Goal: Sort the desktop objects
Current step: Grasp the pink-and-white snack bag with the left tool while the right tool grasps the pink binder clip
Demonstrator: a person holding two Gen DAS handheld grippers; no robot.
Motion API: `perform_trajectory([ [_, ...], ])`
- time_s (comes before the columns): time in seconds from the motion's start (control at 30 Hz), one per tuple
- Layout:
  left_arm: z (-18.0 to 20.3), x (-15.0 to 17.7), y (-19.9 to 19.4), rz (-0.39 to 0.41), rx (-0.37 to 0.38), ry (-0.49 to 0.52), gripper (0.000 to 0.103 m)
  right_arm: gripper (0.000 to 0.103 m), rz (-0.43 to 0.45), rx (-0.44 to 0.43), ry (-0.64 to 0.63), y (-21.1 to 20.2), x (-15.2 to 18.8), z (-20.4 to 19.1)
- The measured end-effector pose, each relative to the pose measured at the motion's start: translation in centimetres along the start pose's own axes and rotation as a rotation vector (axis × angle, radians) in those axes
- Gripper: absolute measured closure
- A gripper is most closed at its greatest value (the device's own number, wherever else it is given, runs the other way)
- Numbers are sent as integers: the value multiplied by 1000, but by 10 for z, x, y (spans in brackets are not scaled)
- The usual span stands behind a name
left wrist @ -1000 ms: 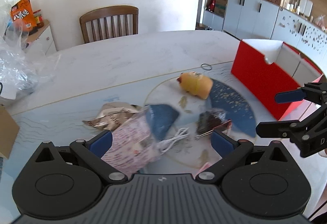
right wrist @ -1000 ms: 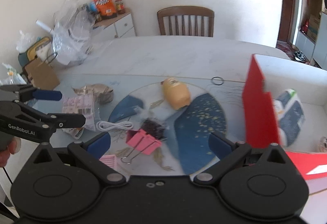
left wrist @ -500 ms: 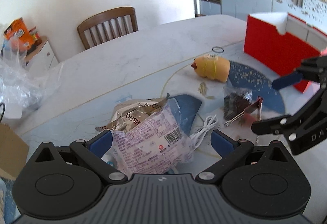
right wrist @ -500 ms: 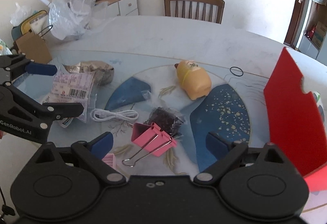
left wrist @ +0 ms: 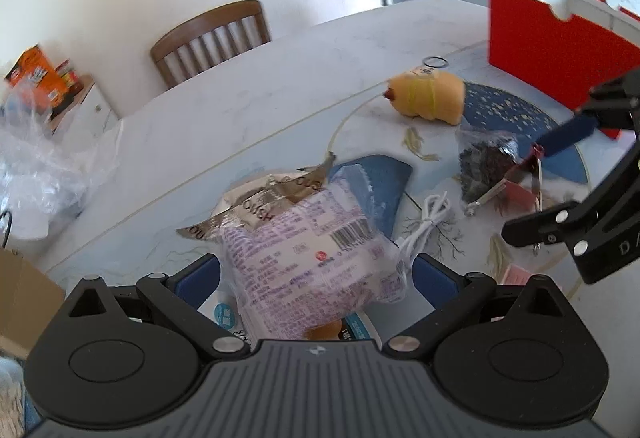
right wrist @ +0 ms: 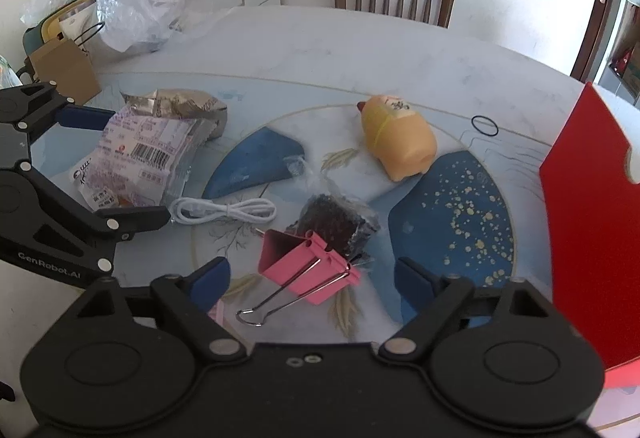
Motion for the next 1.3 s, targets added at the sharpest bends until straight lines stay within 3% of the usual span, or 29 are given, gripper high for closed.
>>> perform_trajectory([
  [0.3,-14,4,3,-52,-27,-222,0,27,-14,-12,17,5,2,1],
  [0.5,-22,6,7,-63,-34,-297,1,33,-22,-15,13,7,3,1],
  [0.57,-23,6,7,-63,-32,-316,2,40,-27,-16,15,7,4,1],
  [0.77,-23,5,5,-64,-16,-345,18,52,-29,-11,17,6,4,3],
  [1.0,-22,5,1,-61,1,-386,30,54,-28,-3,24,1,7,4],
  [1.3,-21,0,-10,-48,25,-433,36,56,-14,-1,45,-11,7,10],
])
Point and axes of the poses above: each gripper's, at about its wrist camera, not at the fingertips, and y roughly the way its jaws point, z to its right, x to its underside, the point moved 6 cm from there along y, roughly the way its jaws point, and after that the axes turned 10 degrees about z, right-handed, at the moved point
